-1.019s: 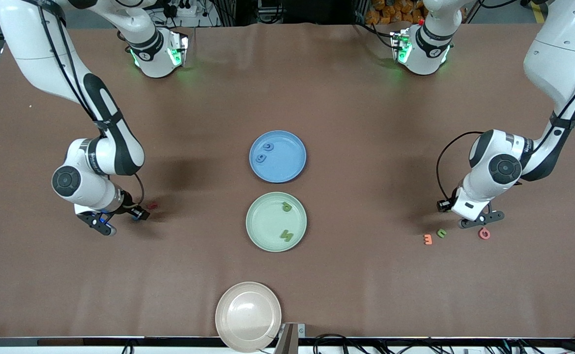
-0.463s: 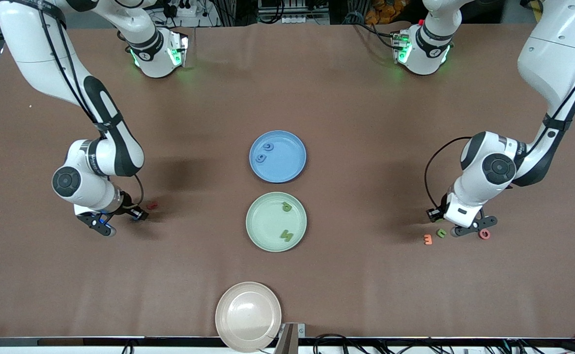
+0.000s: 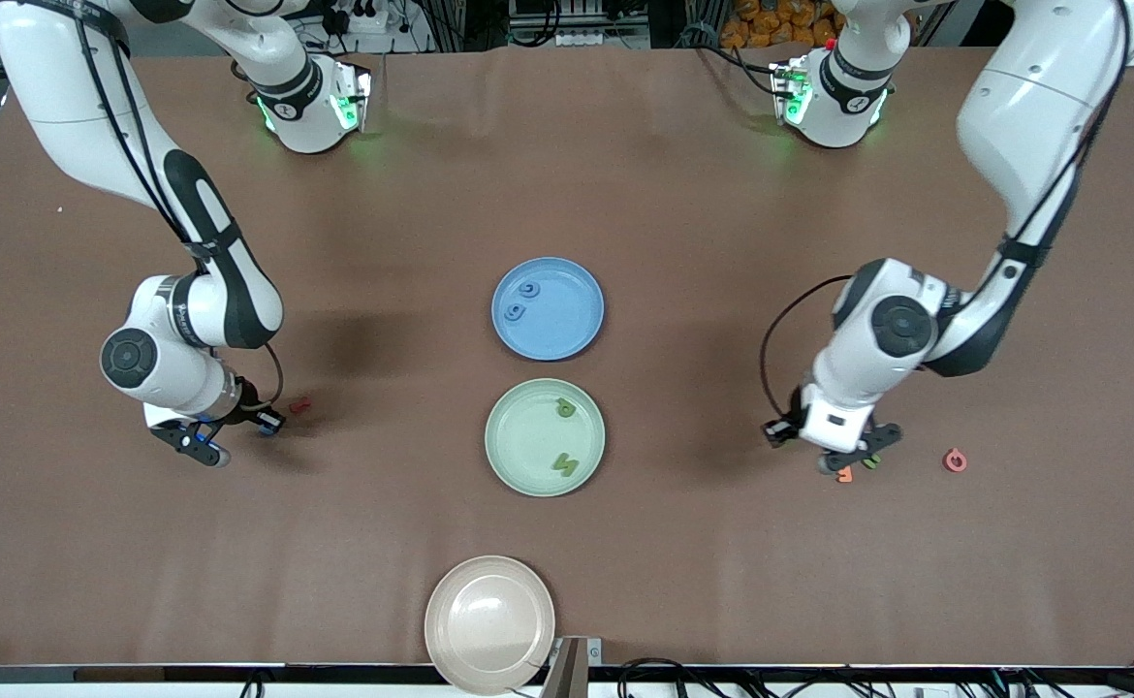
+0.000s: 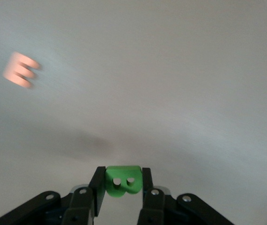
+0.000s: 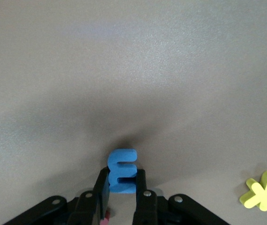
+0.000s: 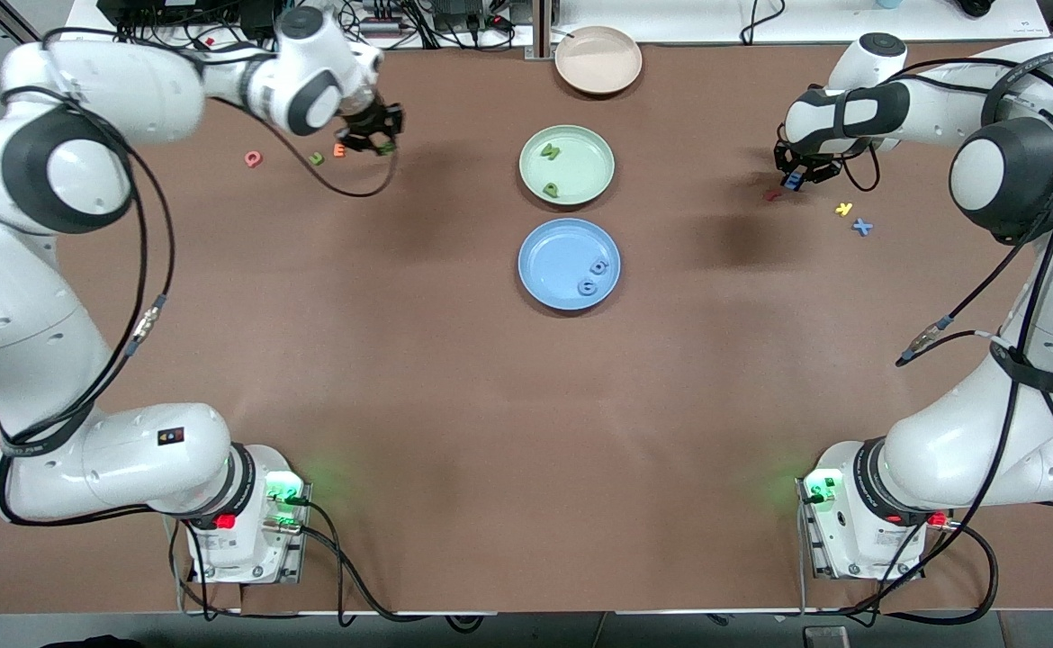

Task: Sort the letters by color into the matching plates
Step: 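Drop the B on the green plate while the right gripper drops the E on blue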

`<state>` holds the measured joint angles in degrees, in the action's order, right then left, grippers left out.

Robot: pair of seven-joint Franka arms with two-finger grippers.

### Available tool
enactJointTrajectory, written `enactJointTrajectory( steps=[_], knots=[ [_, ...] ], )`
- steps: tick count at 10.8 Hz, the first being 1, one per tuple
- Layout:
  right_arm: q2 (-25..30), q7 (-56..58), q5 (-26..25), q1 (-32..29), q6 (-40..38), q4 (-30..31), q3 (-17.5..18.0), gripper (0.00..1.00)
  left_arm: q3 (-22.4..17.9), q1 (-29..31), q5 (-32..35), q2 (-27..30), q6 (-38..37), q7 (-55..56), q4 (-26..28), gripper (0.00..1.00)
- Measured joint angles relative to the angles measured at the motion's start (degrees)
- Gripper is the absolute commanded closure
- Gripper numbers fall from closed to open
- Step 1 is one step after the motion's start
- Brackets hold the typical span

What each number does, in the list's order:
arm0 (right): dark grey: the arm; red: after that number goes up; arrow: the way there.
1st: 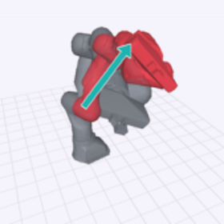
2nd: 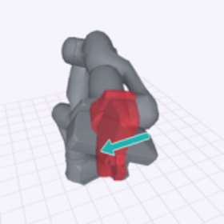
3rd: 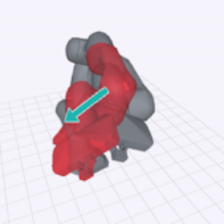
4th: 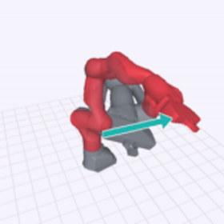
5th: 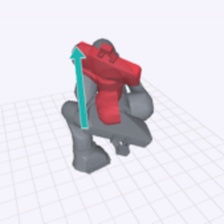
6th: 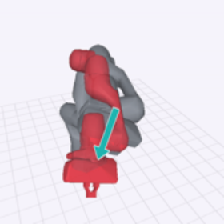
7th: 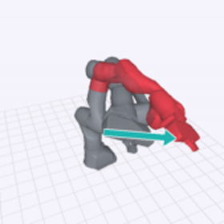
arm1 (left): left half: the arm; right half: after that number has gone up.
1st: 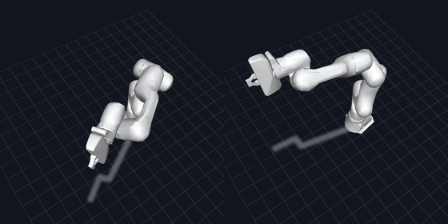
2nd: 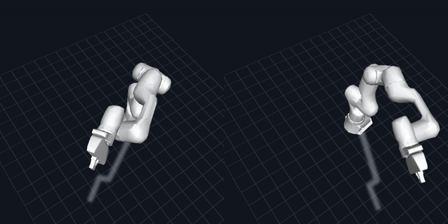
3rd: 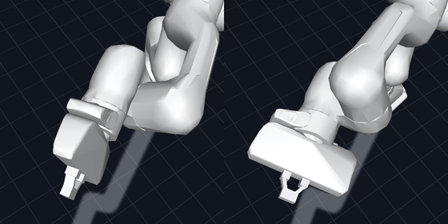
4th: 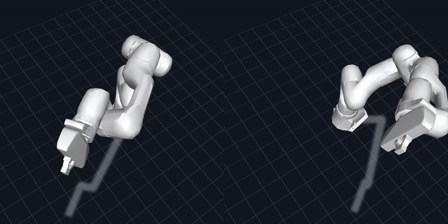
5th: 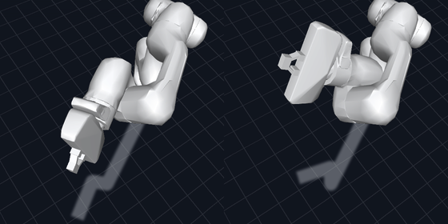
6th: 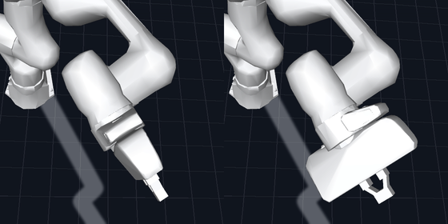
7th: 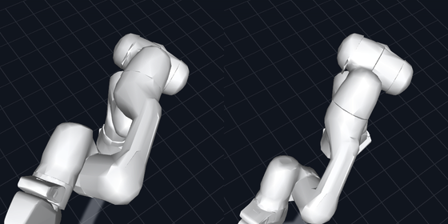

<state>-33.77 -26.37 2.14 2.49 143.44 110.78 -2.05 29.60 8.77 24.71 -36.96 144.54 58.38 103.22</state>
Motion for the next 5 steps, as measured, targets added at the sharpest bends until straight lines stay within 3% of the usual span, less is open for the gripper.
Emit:
enactJointTrajectory(
  steps=[3, 5],
  knots=[
    [0.0, 0.75, 0.0, 0.14, -0.67, -0.41, 0.32, 1.0, -0.22, -9.09, 0.0, -3.34, 0.0, 9.97, -4.48, 1.0],
    [0.04, 0.79, 0.02, 0.82, -6.87, -3.47, 0.89, 1.0, -0.29, -13.24, -0.01, -4.62, 0.0, 14.26, -6.67, 1.0]
  ],
)
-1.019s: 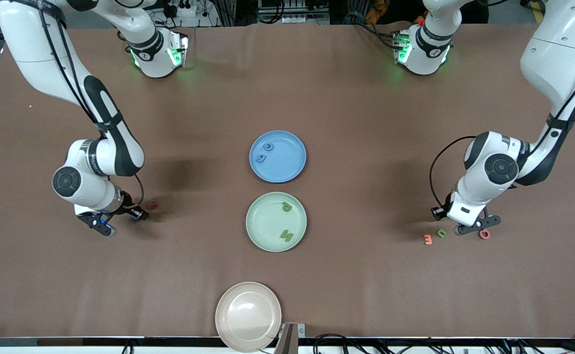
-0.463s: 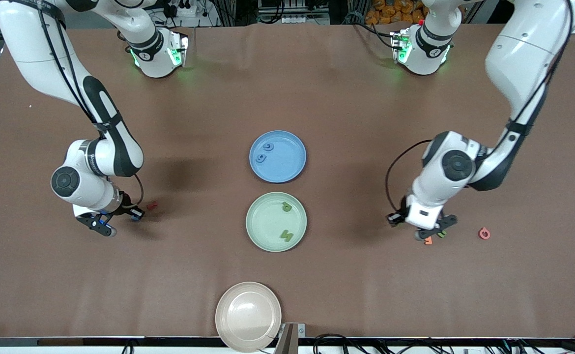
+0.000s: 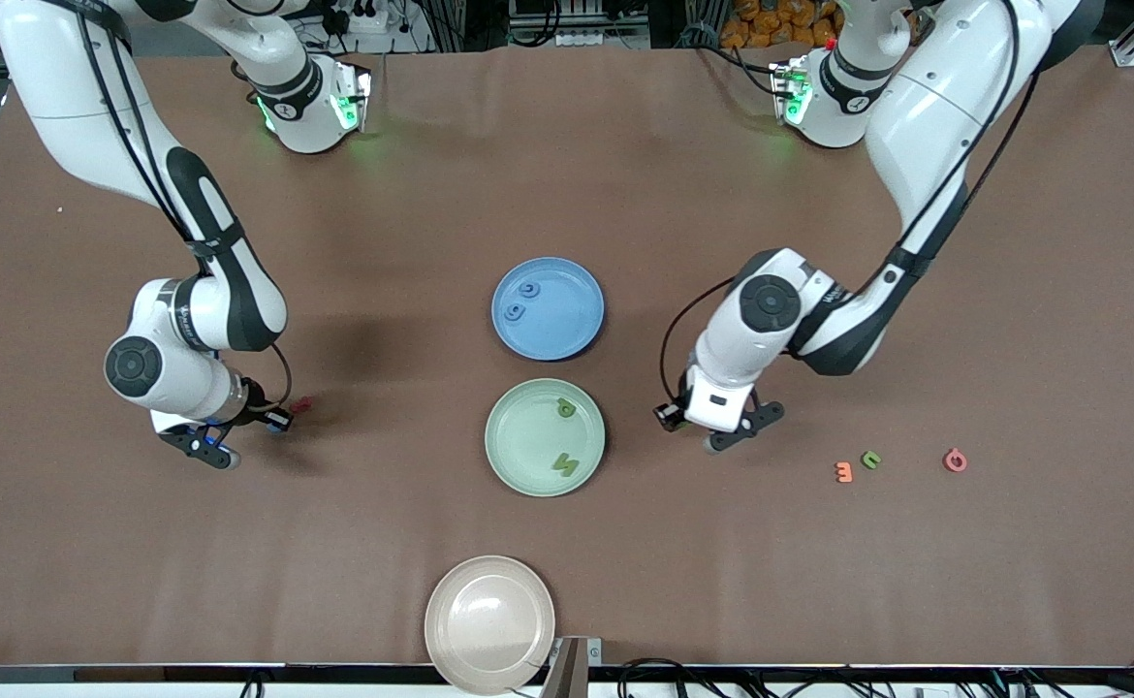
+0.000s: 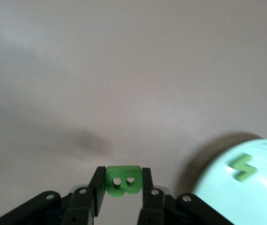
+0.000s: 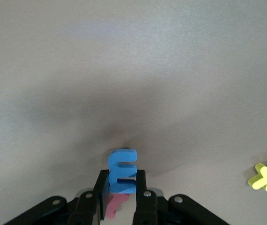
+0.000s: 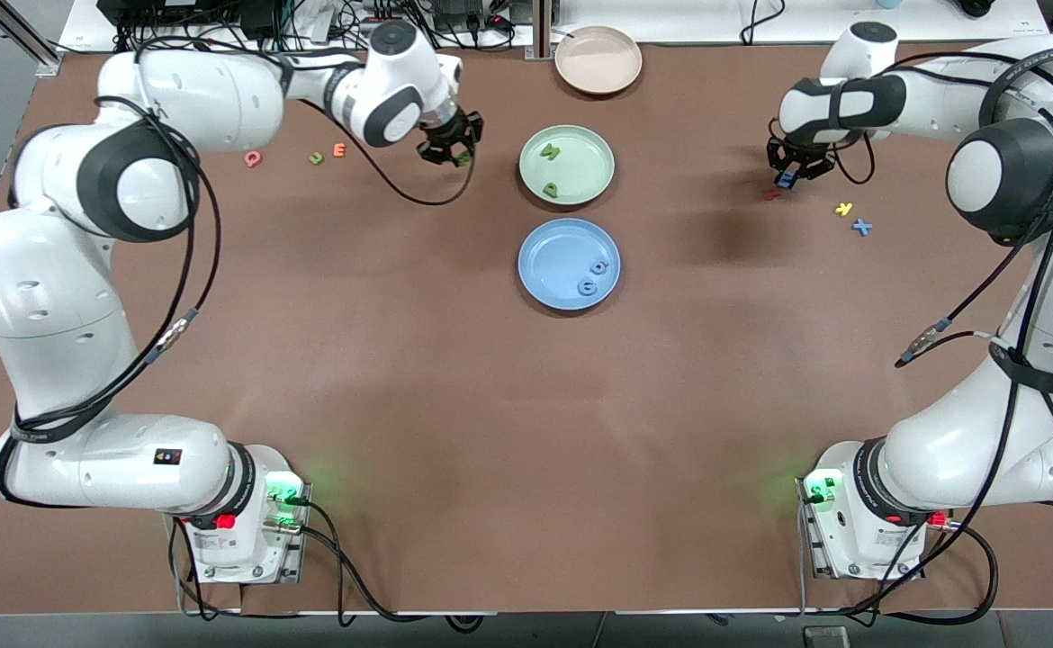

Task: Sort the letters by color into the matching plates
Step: 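Drop the B on the green plate while the right gripper drops the E on blue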

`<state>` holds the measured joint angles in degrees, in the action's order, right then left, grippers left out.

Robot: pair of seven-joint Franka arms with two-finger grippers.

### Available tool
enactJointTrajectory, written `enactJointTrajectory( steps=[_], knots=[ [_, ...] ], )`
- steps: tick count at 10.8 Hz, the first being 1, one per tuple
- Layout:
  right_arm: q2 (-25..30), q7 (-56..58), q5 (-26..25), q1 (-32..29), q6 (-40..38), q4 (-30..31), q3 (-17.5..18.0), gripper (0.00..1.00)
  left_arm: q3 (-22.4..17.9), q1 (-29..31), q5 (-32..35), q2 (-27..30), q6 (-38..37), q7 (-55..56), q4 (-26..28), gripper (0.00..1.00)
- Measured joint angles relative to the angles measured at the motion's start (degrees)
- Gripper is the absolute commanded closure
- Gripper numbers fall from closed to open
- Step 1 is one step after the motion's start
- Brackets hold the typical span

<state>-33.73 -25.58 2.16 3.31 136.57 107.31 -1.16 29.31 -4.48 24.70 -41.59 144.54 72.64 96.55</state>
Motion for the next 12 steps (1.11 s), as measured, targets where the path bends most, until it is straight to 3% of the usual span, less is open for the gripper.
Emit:
enactJointTrajectory(
  steps=[3, 6, 8, 10, 11, 12],
  knots=[
    [0.32, -0.05, 0.1, 0.67, -3.46, -2.7, 1.34, 1.0, -0.06, -4.27, 0.0, -2.07, 0.32, 3.17, -4.27, 1.0],
    [0.71, -7.14, 0.32, 1.22, -3.74, -3.04, 6.37, 1.0, -0.64, -6.58, -0.01, -3.81, 4.9, 5.53, -8.0, 1.0],
    [0.8, -14.52, 0.34, 2.31, -3.73, -3.2, 9.87, 1.0, -5.33, -10.89, -0.01, -4.24, 8.47, 8.95, -9.86, 1.0],
    [0.84, -19.08, 0.34, 3.97, -3.65, -3.23, 11.27, 1.0, -13.34, -18.58, -0.01, -5.52, 11.21, 14.26, -12.19, 1.0],
    [0.85, -20.99, 0.35, 4.58, -3.51, -3.33, 11.82, 1.0, -16.6, -21.96, -0.02, -6.19, 11.6, 16.22, -13.18, 0.79],
    [0.86, -22.93, 0.35, 5.29, -3.42, -3.52, 12.21, 1.0, -18.61, -24.21, -0.03, -6.72, 11.65, 17.39, -13.96, 0.01]
  ],
)
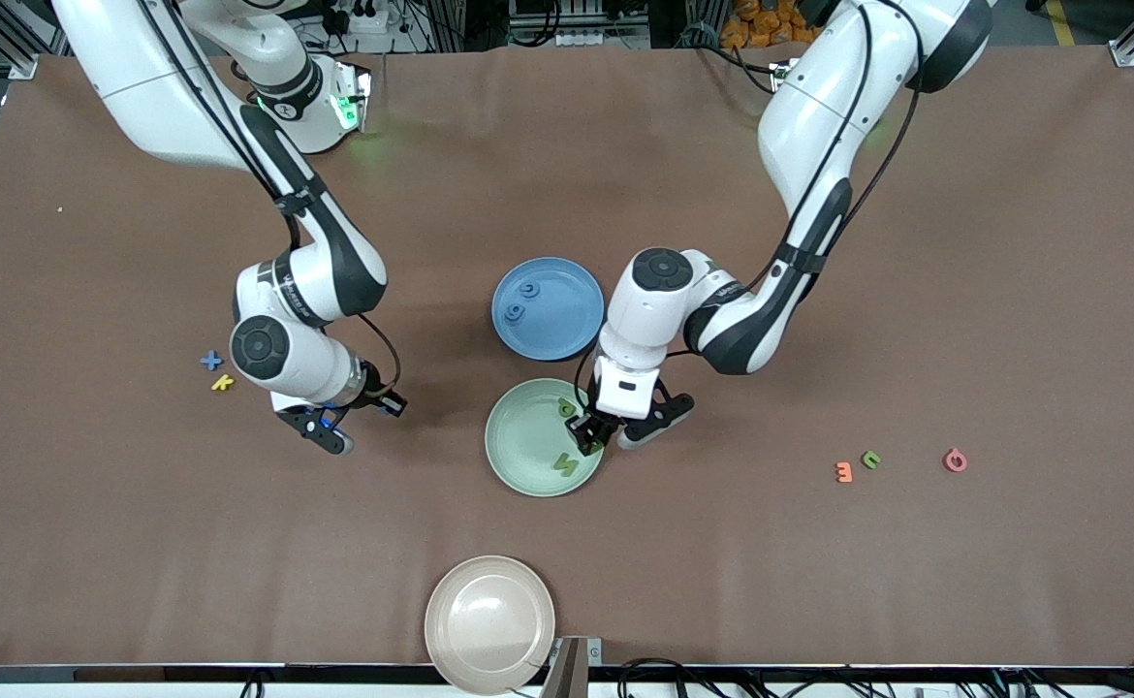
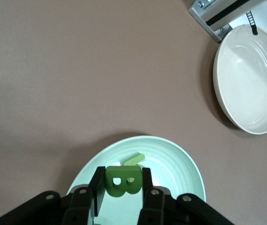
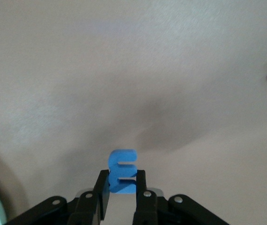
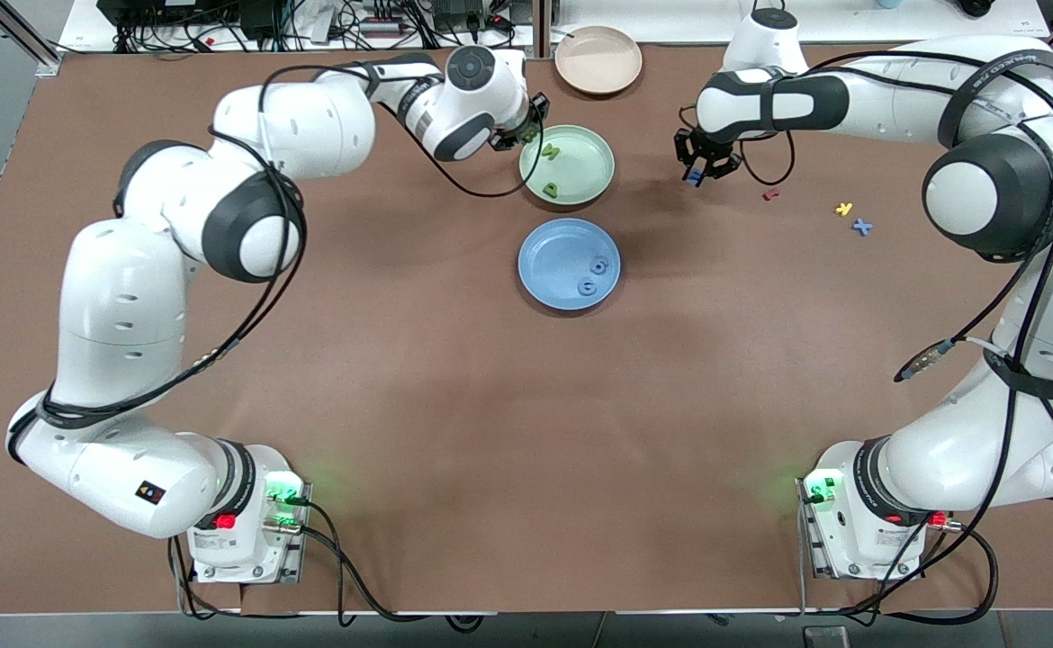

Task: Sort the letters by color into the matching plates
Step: 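Drop the B on the green plate while the right gripper drops the E on blue, then move the left gripper to the green U while the right gripper reaches the blue X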

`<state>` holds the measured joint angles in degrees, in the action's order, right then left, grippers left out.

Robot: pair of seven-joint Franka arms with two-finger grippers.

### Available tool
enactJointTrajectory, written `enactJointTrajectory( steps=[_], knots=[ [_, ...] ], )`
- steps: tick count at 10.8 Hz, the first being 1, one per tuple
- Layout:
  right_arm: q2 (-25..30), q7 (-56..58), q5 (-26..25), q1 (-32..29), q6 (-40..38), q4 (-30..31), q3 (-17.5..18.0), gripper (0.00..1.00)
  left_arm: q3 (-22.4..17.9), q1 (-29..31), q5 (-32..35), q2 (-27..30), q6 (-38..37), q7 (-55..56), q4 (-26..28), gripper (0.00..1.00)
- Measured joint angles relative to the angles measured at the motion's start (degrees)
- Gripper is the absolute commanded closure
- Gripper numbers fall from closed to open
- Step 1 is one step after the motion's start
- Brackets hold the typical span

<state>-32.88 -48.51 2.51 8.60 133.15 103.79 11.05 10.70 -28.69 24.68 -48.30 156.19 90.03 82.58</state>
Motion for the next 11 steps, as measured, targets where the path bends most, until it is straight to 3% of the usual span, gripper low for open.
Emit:
enactJointTrajectory(
  steps=[7, 11],
  knots=[
    [0.0, -14.85, 0.0, 7.17, 2.73, -0.16, 3.25, 1.0, -1.49, -1.05, -0.01, -0.34, 0.01, 0.24, -0.59, 0.0],
    [0.0, -25.49, -0.03, 13.02, 3.58, -0.58, 4.26, 1.0, -5.17, -0.34, 0.04, -0.32, -1.33, -2.54, -0.75, 0.0]
  ],
)
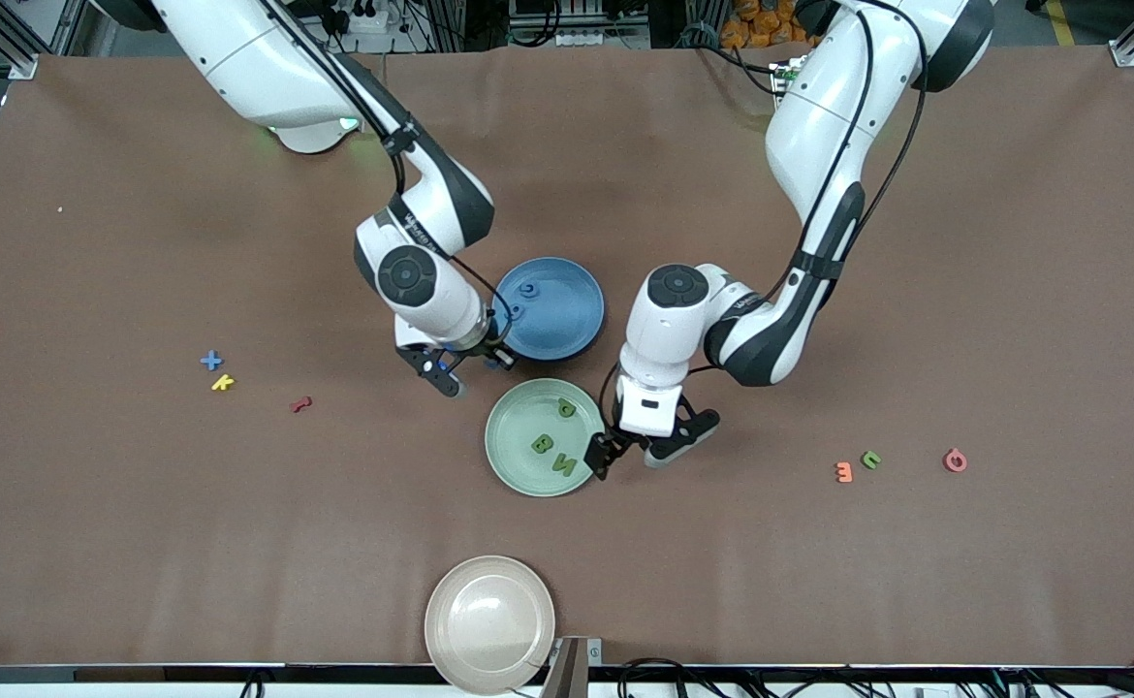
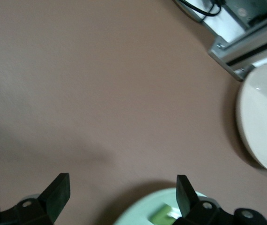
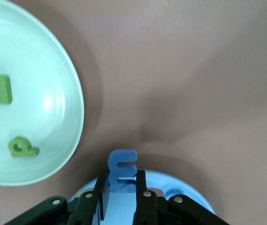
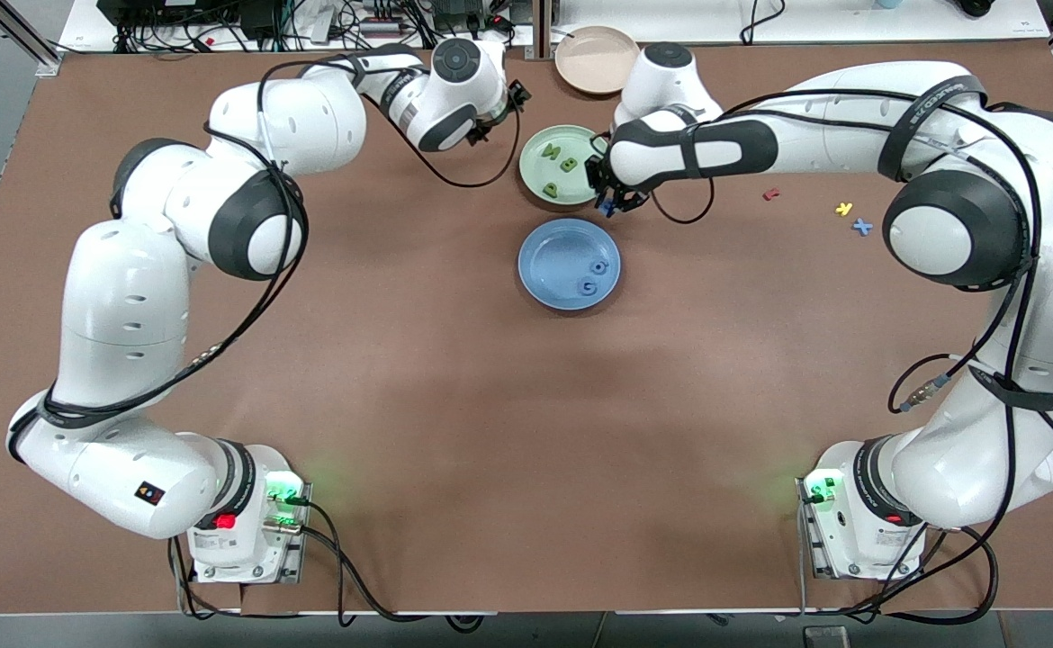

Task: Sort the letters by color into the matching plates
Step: 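Move the left gripper to the green U while the right gripper reaches the blue X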

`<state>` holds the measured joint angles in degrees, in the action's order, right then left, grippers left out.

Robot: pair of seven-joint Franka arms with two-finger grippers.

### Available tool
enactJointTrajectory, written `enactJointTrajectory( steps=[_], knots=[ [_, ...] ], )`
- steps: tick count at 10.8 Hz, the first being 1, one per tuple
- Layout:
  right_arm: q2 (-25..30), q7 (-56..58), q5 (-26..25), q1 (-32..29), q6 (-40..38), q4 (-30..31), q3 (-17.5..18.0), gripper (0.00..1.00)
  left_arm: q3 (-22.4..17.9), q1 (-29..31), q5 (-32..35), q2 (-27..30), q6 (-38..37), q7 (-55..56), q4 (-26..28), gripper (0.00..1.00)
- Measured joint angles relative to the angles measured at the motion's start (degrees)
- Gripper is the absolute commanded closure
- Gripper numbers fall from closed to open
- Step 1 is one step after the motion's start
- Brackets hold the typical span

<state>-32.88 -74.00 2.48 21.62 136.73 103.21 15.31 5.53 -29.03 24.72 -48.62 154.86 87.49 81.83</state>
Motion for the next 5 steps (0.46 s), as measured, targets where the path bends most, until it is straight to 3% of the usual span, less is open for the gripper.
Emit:
enactJointTrajectory(
  steps=[4, 5],
  knots=[
    [-0.3, -7.18, -0.01, 4.45, -0.05, 0.04, 0.44, 1.0, 0.46, 7.22, -0.02, 0.39, -7.96, -16.81, -0.11, 0.0],
    [-0.6, -8.91, -0.01, 5.69, 0.51, 0.06, 0.45, 0.88, 0.69, 9.07, -0.02, 0.39, -8.53, -20.24, 0.06, 0.0]
  ],
)
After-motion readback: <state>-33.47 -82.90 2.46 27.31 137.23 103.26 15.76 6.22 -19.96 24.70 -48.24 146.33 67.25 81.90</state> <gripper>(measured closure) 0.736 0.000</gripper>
